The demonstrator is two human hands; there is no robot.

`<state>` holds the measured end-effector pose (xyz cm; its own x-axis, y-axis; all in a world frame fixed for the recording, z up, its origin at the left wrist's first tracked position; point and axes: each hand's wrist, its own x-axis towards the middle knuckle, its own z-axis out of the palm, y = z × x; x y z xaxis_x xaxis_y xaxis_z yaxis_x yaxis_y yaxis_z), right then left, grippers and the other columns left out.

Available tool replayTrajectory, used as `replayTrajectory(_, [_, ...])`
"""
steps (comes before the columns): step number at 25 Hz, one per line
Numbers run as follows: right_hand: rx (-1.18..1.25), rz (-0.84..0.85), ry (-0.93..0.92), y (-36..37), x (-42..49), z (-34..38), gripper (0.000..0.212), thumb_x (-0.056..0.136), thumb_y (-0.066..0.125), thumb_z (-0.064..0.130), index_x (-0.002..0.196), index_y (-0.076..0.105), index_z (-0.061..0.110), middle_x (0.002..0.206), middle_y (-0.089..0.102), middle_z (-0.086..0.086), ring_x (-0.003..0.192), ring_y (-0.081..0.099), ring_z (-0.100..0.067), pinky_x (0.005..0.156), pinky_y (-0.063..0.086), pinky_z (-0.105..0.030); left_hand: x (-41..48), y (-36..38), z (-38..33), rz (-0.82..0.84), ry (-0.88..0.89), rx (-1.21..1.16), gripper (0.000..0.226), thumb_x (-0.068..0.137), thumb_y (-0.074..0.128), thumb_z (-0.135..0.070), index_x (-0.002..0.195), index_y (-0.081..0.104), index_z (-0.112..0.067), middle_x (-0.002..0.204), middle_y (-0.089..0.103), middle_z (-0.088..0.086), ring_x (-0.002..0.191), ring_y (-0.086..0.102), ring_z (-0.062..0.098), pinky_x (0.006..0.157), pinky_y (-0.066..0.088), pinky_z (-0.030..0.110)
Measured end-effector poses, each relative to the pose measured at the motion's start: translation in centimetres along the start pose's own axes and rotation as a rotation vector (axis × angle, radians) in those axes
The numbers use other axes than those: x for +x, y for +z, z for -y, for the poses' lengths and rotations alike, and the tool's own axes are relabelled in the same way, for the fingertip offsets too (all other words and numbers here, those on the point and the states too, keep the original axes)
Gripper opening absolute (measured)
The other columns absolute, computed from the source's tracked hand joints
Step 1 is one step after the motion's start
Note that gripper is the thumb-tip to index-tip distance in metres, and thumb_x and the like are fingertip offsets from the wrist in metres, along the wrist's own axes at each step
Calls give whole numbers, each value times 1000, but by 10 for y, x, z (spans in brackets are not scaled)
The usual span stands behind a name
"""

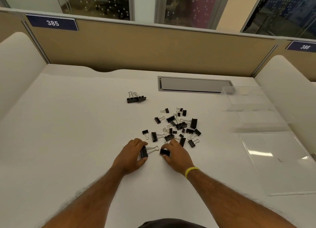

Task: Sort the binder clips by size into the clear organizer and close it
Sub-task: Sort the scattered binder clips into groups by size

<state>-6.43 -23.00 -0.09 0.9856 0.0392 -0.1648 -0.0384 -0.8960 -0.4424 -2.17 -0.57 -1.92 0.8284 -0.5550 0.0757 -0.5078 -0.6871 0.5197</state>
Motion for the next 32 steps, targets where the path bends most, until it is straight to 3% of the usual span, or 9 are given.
replayTrajectory(4, [62,-17,-7,0,-8,-5,25,89,59,17,114,63,22,109,48,1,95,54,-18,82,51,-28,-13,2,-6,-75,-82,-130,48,82,68,-35,125,52,-21,118,51,-8,107,47,10,91,42,23])
replayTrajectory(9, [169,-43,-20,-2,-17,-11,26,83,58,4,105,65,17,112,49,2,102,54,-15,89,49,-24,-19,5,-26,-199,-284,-390,51,80,75,-28,125,51,-23,113,53,-10,99,55,7,77,44,13])
replayTrajectory(13, [250,-118,39,0,-22,-15,42,77,65,26,116,52,21,116,49,5,103,53,-15,90,50,-36,-20,8,-41,-290,-466,-619,46,80,75,-21,120,53,-24,104,62,-5,92,63,12,74,53,22])
replayTrajectory(17, [220,-82,74,7,-19,-18,61,74,71,53,121,47,23,118,47,6,104,51,-12,91,46,-31,-19,13,-54,-365,-645,-828,22,89,64,-15,110,59,-21,95,69,4,87,69,22,76,58,34])
replayTrajectory(19, [189,-63,70,8,-16,-20,53,77,71,48,118,49,22,117,50,3,106,52,-15,92,47,-32,-18,14,-59,-406,-730,-982,13,95,53,-10,103,63,-13,94,71,14,90,69,32,76,58,37])
replayTrajectory(24, [368,-91,15,1,-13,-21,36,83,69,38,109,56,18,104,53,6,85,51,-6,76,45,-22,-18,7,-72,-433,-823,-1150,34,103,31,-9,105,64,-2,103,68,23,88,71,35,75,60,38])
replayTrajectory(27, [518,-113,-16,-2,-10,-13,30,86,66,42,107,58,21,98,57,9,68,48,-4,67,45,-23,-17,6,-75,-472,-857,-1170,35,104,28,-10,112,61,1,106,68,24,89,71,36,76,60,37])
replayTrajectory(32, [585,-176,-7,2,9,12,25,86,64,43,102,59,25,95,60,11,67,49,-2,67,43,-22,-16,-6,-57,-539,-881,-1180,30,103,34,-9,112,60,0,106,68,22,89,72,33,74,60,34])
